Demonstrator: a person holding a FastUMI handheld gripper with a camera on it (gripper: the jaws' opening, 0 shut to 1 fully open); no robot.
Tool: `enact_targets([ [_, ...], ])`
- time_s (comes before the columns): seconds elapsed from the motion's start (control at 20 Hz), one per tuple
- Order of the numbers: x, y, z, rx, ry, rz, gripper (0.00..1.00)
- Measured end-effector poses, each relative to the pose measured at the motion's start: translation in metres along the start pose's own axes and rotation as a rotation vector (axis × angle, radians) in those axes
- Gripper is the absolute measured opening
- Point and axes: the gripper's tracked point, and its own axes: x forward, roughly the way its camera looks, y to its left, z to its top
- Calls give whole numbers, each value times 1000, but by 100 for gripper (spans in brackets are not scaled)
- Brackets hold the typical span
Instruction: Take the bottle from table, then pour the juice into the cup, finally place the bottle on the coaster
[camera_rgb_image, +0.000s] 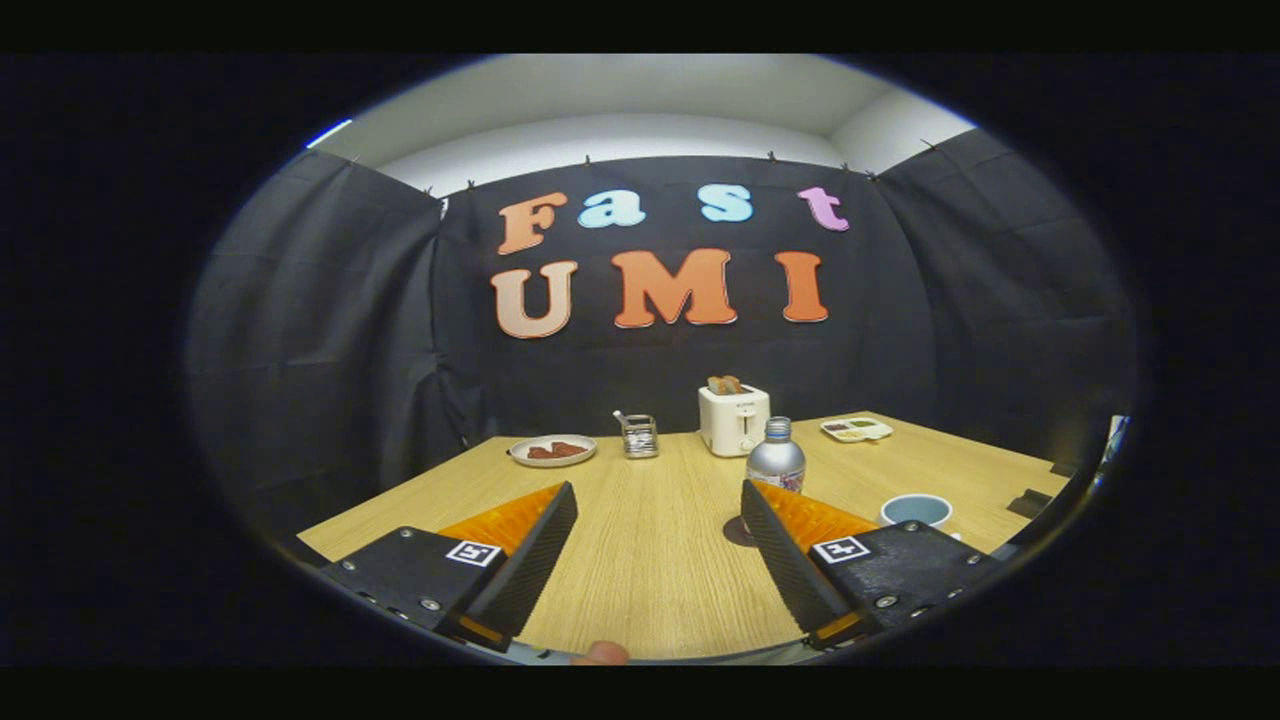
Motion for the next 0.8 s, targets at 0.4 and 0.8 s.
enact_targets([
  [0.4, 2, 9, 0, -9, -17, -14, 97],
  [0.8, -3, 4, -3, -37, -21, -22, 97],
])
